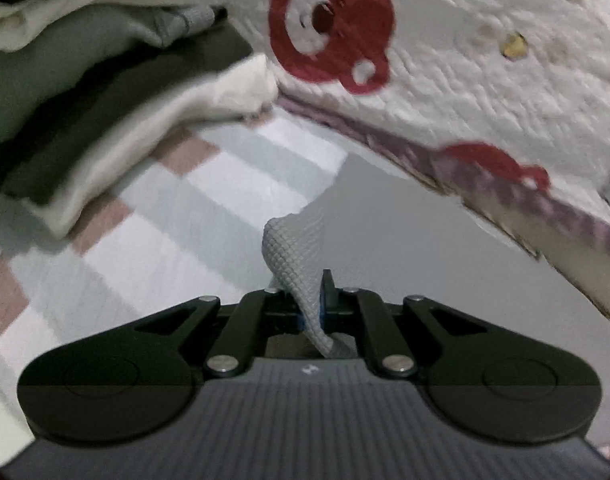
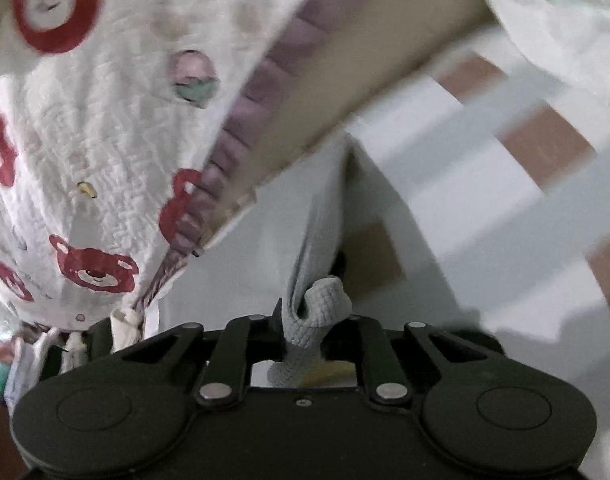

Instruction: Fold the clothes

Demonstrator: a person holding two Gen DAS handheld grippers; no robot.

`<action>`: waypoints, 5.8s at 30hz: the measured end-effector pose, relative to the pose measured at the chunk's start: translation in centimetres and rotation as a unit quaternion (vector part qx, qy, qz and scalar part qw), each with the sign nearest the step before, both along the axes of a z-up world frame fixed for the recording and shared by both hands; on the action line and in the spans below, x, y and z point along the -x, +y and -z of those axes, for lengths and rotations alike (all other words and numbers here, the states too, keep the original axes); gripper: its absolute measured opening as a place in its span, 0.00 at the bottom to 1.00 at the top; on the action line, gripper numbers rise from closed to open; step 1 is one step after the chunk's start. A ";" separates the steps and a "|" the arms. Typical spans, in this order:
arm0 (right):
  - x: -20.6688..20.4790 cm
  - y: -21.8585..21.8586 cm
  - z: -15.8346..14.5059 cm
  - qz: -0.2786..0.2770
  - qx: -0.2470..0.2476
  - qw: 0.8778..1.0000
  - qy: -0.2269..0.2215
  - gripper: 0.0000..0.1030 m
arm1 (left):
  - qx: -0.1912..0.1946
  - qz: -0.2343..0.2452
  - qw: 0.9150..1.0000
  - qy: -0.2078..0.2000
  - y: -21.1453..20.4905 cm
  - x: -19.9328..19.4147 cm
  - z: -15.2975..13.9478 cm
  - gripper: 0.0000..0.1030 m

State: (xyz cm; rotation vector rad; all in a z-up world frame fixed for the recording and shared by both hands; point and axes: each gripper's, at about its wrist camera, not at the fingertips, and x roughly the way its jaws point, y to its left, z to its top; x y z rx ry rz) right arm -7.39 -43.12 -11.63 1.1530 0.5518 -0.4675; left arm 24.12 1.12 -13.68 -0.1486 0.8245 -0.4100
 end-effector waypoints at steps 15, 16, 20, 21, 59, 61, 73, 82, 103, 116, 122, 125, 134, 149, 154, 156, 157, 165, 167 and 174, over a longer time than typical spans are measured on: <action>2.4 0.5 0.8 0.019 -0.056 0.998 0.013 0.12 | -0.079 0.009 0.997 0.016 0.9 3.9 2.7 0.43; 2.2 0.4 1.4 0.022 -0.069 0.997 0.021 0.12 | -0.096 -0.001 0.995 0.031 0.9 3.6 3.4 0.48; 2.3 0.0 2.7 0.040 -0.097 0.994 0.043 0.12 | -0.071 -0.037 0.996 0.046 2.4 3.7 2.2 0.48; 2.3 0.0 2.8 0.040 -0.098 0.994 0.041 0.12 | -0.069 -0.036 0.997 0.020 2.3 4.2 0.9 0.48; -7.1 5.3 -4.6 -0.179 0.114 0.977 0.024 0.10 | 0.153 0.216 0.949 0.174 -3.9 7.4 -1.6 0.57; -10.7 8.1 -6.4 -0.240 0.159 0.958 0.017 0.09 | 0.173 0.194 0.957 0.132 -0.8 6.4 -2.8 0.59; -25.3 24.5 -0.7 -0.470 0.221 0.854 0.039 0.03 | 0.198 0.085 0.970 0.114 5.0 0.2 1.8 0.57; -19.0 12.1 -4.2 -0.453 0.357 0.814 0.077 0.35 | 0.162 0.145 0.970 0.112 -1.0 2.0 2.7 0.60; -19.4 -0.3 0.0 -0.259 0.144 0.950 0.094 0.42 | 0.078 0.058 0.993 0.069 -8.8 2.5 3.6 0.75; -19.5 -0.9 0.9 -0.261 0.118 0.958 0.033 0.43 | 0.038 0.116 0.992 0.028 -12.7 1.7 2.6 0.10; -19.4 -2.2 1.9 -0.242 0.068 0.968 0.021 0.47 | 0.029 0.162 0.986 -0.021 -14.1 3.7 0.6 0.05; -19.5 -2.6 2.9 -0.231 0.047 0.971 0.049 0.47 | 0.037 0.209 0.976 -0.052 -15.2 5.8 -1.4 0.05; -18.9 -5.2 3.5 -0.195 -0.046 0.979 0.043 0.65 | 0.039 0.336 0.939 -0.063 -19.5 12.2 -2.6 0.05; -21.4 -0.3 1.6 -0.312 -0.033 0.949 0.032 0.70 | 0.062 0.358 0.931 -0.043 -19.8 13.2 -2.1 0.05; -21.5 0.9 2.1 -0.281 0.080 0.946 0.141 0.70 | -0.005 0.370 0.921 -0.124 -20.8 15.7 -3.3 0.04; -20.7 -1.2 3.3 -0.248 0.029 0.959 0.132 0.70 | -0.011 0.372 0.919 -0.132 -21.0 16.1 -3.5 0.04; -20.5 -2.0 3.7 -0.240 0.009 0.963 0.124 0.70 | -0.011 0.372 0.919 -0.130 -21.0 16.1 -3.4 0.04; -20.7 -1.5 3.1 -0.274 0.068 0.957 0.071 0.27 | -0.050 0.359 0.919 -0.156 -21.1 15.8 -2.5 0.10; -21.2 -0.9 3.1 -0.299 0.081 0.949 0.059 0.05 | -0.117 0.346 0.909 -0.200 -21.7 16.3 -1.2 0.24; -21.1 -0.9 4.3 -0.302 0.069 0.949 0.057 0.06 | -0.112 0.338 0.921 -0.156 -21.6 13.9 0.8 0.53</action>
